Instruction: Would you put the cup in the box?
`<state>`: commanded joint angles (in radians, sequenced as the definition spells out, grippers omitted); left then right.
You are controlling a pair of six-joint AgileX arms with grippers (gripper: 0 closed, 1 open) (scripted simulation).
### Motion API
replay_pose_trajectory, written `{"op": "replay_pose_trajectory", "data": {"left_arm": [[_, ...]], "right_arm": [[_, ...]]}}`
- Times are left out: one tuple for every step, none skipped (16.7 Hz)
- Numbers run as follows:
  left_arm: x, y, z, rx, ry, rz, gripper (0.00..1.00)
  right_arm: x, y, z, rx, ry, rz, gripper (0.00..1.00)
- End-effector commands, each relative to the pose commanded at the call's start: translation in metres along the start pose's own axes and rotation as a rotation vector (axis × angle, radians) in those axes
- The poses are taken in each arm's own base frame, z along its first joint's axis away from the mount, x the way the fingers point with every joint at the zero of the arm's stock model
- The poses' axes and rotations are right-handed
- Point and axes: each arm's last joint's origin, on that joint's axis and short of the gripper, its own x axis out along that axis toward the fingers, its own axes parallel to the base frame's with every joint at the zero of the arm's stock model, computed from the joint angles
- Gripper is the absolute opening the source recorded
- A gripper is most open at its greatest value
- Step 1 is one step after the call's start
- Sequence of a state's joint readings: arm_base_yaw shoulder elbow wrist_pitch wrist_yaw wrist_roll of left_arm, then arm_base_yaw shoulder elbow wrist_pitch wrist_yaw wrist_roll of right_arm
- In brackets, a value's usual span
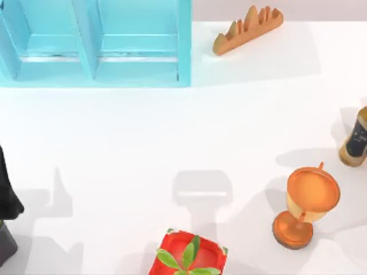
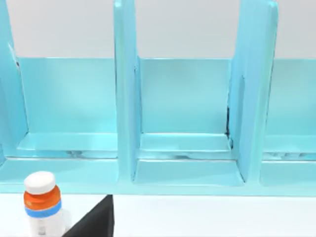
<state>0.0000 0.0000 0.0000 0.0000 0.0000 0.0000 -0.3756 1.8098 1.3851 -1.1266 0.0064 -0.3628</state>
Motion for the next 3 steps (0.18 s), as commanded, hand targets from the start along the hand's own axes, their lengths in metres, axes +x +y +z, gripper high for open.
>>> {"op": "replay_pose_trajectory", "data": {"left_arm": [[0.0000,0.0000,0.0000,0.000,0.000,0.000,1.00],[0.0000,0.0000,0.0000,0.000,0.000,0.000,1.00],[0.0000,0.0000,0.0000,0.000,0.000,0.000,1.00]], "right_arm": [[0.0000,0.0000,0.0000,0.000,0.000,0.000,1.00],[0.0000,0.0000,0.0000,0.000,0.000,0.000,1.00],[0.0000,0.0000,0.0000,0.000,0.000,0.000,1.00]]}}
